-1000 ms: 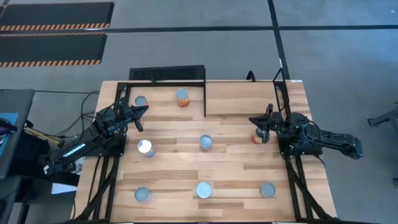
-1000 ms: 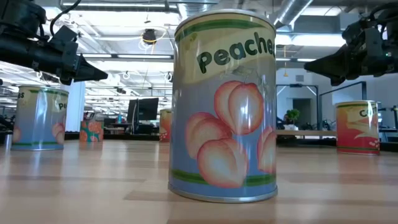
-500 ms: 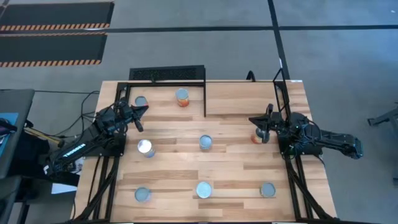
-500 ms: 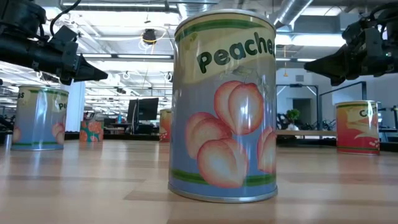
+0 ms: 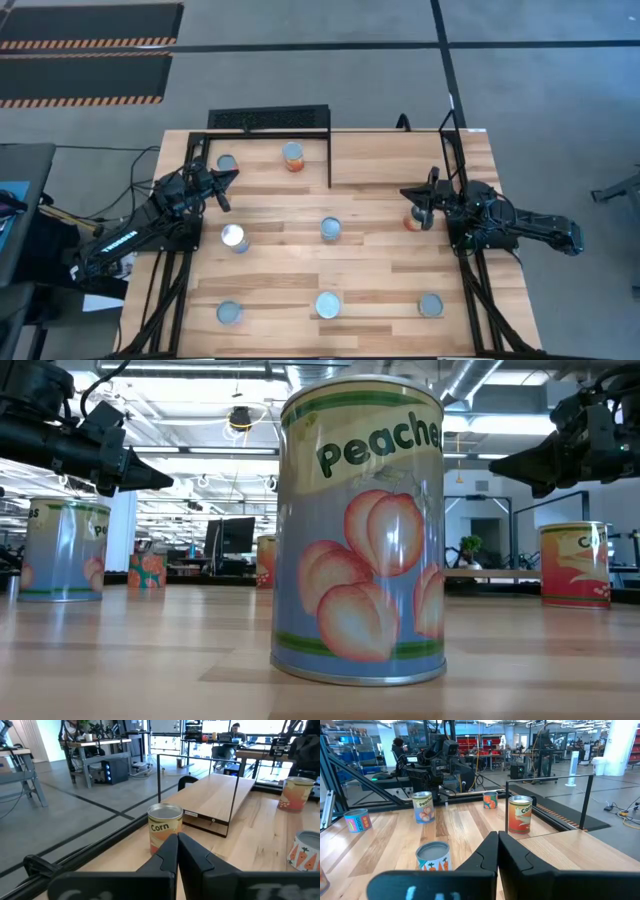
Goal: Pick and place cans onto a shelf
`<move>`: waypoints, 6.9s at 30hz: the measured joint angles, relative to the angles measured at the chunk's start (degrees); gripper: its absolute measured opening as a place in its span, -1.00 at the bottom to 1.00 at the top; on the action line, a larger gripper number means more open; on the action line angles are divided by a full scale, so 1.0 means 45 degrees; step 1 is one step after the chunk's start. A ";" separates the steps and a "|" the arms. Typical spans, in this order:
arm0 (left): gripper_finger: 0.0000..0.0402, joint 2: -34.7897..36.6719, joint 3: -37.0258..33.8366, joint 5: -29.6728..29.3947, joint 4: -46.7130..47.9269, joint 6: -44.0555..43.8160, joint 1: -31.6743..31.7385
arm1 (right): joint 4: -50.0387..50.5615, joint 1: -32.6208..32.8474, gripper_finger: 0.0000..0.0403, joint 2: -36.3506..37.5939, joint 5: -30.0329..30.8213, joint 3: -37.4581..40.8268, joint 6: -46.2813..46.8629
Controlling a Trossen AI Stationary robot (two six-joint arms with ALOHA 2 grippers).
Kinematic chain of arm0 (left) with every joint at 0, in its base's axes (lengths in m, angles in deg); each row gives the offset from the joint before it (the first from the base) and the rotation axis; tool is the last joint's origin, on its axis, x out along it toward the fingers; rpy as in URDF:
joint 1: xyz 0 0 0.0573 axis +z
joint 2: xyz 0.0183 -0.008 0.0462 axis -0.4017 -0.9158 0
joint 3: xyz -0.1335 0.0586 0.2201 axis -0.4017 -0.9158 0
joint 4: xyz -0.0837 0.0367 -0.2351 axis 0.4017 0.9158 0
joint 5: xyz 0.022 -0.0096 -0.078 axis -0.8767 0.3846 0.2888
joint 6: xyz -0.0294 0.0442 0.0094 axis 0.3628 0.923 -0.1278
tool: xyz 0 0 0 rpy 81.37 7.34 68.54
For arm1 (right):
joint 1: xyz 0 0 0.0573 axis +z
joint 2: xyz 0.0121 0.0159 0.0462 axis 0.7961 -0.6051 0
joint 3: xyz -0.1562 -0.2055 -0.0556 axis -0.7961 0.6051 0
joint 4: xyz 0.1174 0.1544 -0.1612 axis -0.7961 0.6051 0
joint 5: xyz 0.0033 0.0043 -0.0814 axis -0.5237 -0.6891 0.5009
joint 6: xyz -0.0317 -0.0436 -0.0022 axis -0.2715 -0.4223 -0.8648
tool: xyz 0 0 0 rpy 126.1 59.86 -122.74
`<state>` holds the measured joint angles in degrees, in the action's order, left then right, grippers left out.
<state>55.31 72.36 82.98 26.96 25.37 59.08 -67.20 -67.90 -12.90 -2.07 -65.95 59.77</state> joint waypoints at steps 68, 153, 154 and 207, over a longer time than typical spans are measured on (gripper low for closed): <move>-1.00 -0.6909 0.2538 0.1726 -0.2969 -0.1043 -0.1123 | -0.0005 0.0000 -0.85 0.0000 -0.0001 -0.0003 0.0000; -0.99 -1.9195 1.0555 -0.3236 0.0153 0.6737 -0.1734 | -0.0248 0.0000 -0.85 0.0000 -0.0030 0.0001 0.0001; -0.99 -1.8913 1.0832 -0.3232 0.0414 0.6628 -0.1739 | -0.0248 0.0000 -0.85 0.0000 -0.0030 0.0001 -0.0002; -1.00 -3.0190 2.9060 -0.1775 0.5780 0.3046 -0.3369 | -0.0248 0.0000 -0.85 0.0000 -0.0030 0.0001 -0.0003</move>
<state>-80.54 203.13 74.99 52.97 39.08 43.92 -68.31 -67.90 -12.90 -2.20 -65.95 59.75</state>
